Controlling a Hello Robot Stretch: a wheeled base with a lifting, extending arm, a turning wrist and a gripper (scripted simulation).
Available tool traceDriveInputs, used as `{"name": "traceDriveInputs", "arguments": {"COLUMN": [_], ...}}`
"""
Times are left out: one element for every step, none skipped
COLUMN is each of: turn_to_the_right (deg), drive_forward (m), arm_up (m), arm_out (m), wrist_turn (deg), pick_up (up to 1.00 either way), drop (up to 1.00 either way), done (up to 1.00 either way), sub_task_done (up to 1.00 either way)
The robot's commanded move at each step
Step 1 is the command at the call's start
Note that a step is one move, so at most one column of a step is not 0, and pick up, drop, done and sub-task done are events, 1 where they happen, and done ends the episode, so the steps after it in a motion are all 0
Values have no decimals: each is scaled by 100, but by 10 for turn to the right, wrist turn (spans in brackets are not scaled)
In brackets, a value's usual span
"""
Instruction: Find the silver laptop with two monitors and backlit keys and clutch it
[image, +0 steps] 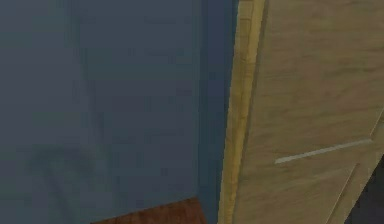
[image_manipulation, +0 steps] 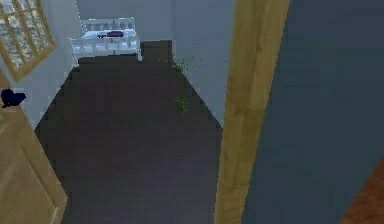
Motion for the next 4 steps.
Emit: {"name": "traceDriveInputs", "arguments": {"turn_to_the_right": [450,240,0,0], "drive_forward": [0,0,45,15], "arm_up": [0,0,0,0], "arm_out": [0,0,0,0], "wrist_turn": [0,0,0,0], "pick_up": [0,0,0,0], "drop": [0,0,0,0], "done": [0,0,0,0], "sub_task_done": [0,0,0,0]}}
